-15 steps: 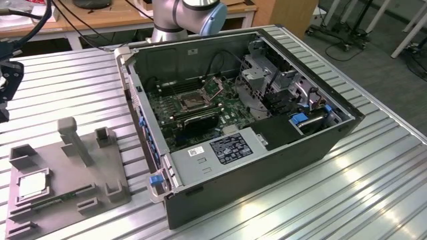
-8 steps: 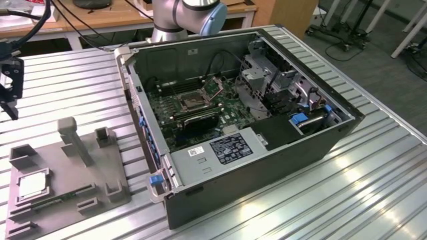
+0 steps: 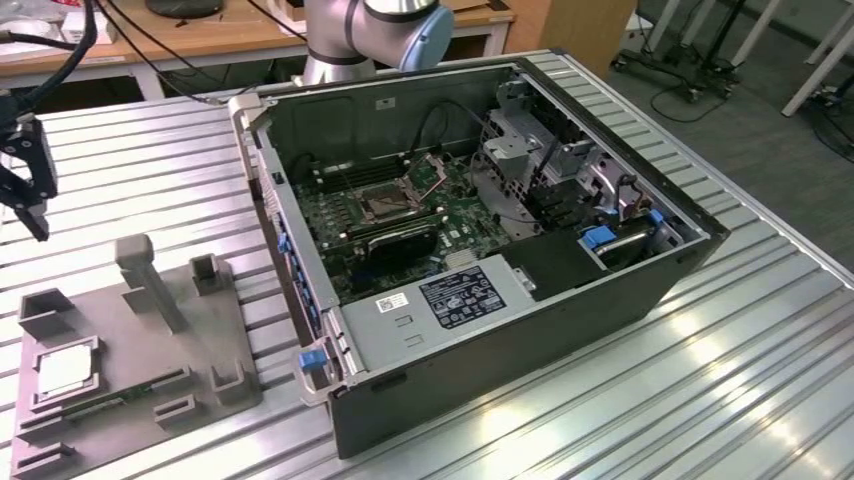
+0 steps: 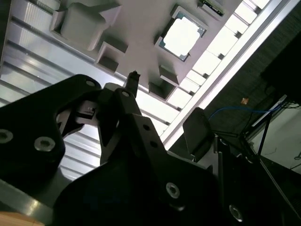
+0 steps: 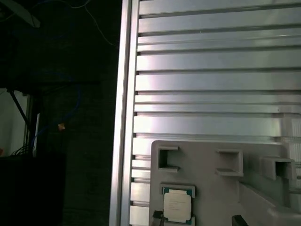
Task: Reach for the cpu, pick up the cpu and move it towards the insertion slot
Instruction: 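Reach for the cpu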
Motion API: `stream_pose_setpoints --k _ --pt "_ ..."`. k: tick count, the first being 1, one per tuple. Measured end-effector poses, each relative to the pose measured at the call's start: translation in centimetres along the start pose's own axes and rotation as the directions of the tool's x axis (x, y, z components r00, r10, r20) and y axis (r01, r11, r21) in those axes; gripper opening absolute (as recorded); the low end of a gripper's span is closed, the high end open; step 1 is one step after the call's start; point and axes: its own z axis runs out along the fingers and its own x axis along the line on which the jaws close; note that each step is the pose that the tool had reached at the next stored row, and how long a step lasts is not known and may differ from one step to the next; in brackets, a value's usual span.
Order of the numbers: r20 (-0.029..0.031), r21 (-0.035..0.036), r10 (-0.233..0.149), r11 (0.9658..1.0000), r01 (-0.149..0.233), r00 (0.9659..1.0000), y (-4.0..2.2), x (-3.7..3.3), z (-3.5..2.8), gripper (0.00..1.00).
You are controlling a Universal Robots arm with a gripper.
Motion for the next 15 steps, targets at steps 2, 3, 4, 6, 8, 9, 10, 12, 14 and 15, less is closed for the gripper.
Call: stream_pose_setpoints --k 2,3,4,6,8,9,10,12,14,15 --pt "0.0002 0.0000 0.000 1.0000 0.000 1.0000 -0.05 0.41 0.35 0.65" --pt "0.0001 0.0001 0.000 1.0000 0.000 1.0000 -0.06 0.59 0.52 0.65" --pt "0.0004 -0.0001 0.000 1.0000 0.000 1.0000 -0.07 0.70 0.72 0.65" --pt "0.0002 0.0000 0.000 1.0000 0.000 1.0000 -0.10 0.80 1.07 0.71" --pt "0.0002 0.0000 0.000 1.0000 0.000 1.0000 -0.11 0.84 1.44 0.78" --pt "0.0001 0.0000 0.000 1.0000 0.000 1.0000 -0.12 0.86 1.62 0.78" --pt "0.0002 0.0000 0.000 1.0000 0.000 1.0000 -0.13 0.87 1.80 0.84" --pt "0.0002 0.0000 0.000 1.0000 0.000 1.0000 -0.20 0.87 2.16 0.84" --pt "-0.0001 0.0002 0.000 1.0000 0.000 1.0000 -0.40 0.93 2.50 0.84" --pt "0.0000 0.0001 0.000 1.0000 0.000 1.0000 -0.64 1.01 2.68 0.84"
